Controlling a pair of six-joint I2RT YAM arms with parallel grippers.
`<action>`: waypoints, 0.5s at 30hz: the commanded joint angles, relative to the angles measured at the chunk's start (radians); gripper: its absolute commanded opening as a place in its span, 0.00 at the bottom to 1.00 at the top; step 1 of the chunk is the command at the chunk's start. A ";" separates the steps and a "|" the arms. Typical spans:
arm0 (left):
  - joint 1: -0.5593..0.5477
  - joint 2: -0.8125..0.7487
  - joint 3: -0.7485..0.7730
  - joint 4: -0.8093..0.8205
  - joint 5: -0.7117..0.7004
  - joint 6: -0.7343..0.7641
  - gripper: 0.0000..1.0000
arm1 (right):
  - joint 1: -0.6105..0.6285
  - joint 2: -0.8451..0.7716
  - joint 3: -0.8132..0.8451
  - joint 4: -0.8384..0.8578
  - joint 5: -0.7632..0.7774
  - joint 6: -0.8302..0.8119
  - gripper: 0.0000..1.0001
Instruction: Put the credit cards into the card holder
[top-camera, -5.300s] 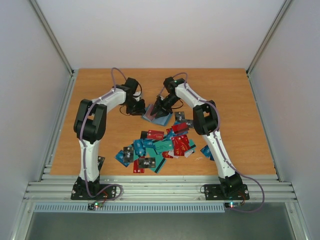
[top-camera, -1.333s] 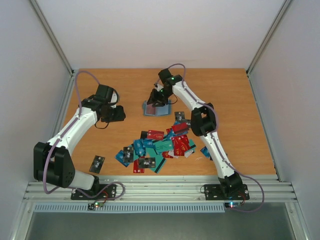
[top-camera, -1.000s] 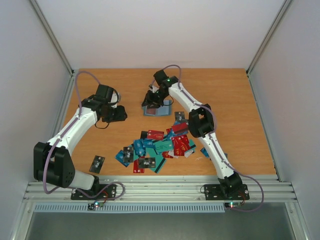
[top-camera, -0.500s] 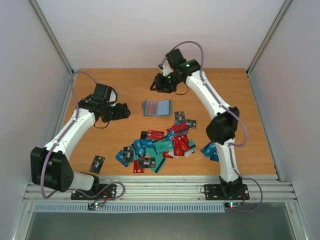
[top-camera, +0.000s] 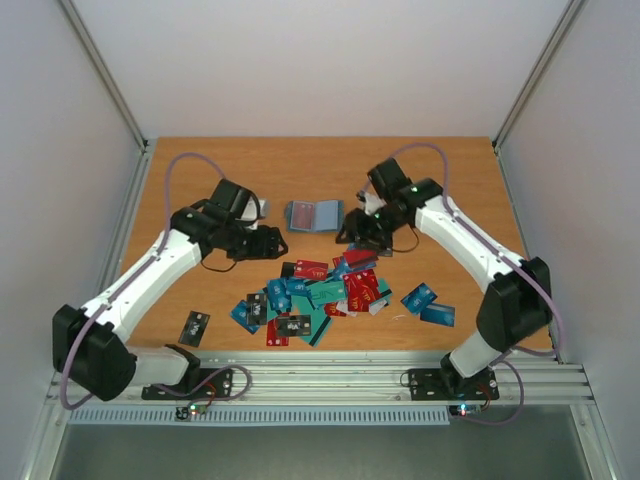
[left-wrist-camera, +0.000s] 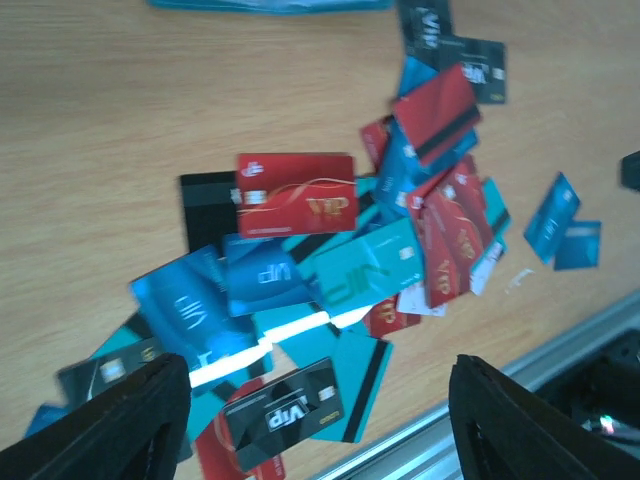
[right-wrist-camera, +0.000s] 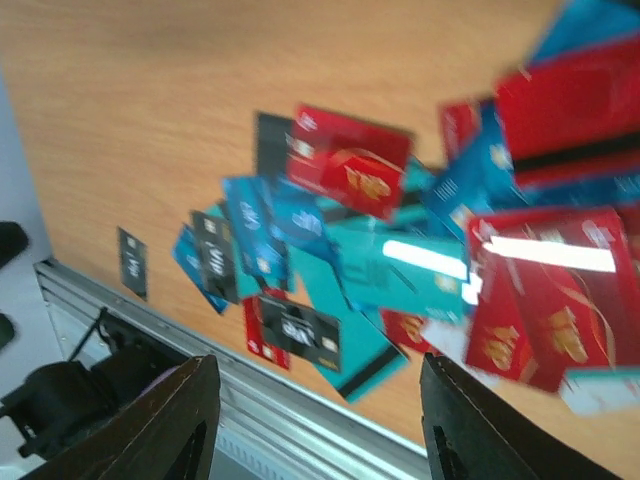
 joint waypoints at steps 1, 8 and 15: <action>-0.054 0.071 -0.015 0.157 0.120 0.041 0.70 | -0.051 -0.140 -0.184 0.044 0.007 0.022 0.57; -0.189 0.301 0.038 0.317 0.196 0.007 0.67 | -0.196 -0.203 -0.443 0.106 -0.074 0.008 0.57; -0.276 0.525 0.156 0.331 0.284 -0.014 0.66 | -0.280 -0.109 -0.511 0.175 -0.111 -0.021 0.57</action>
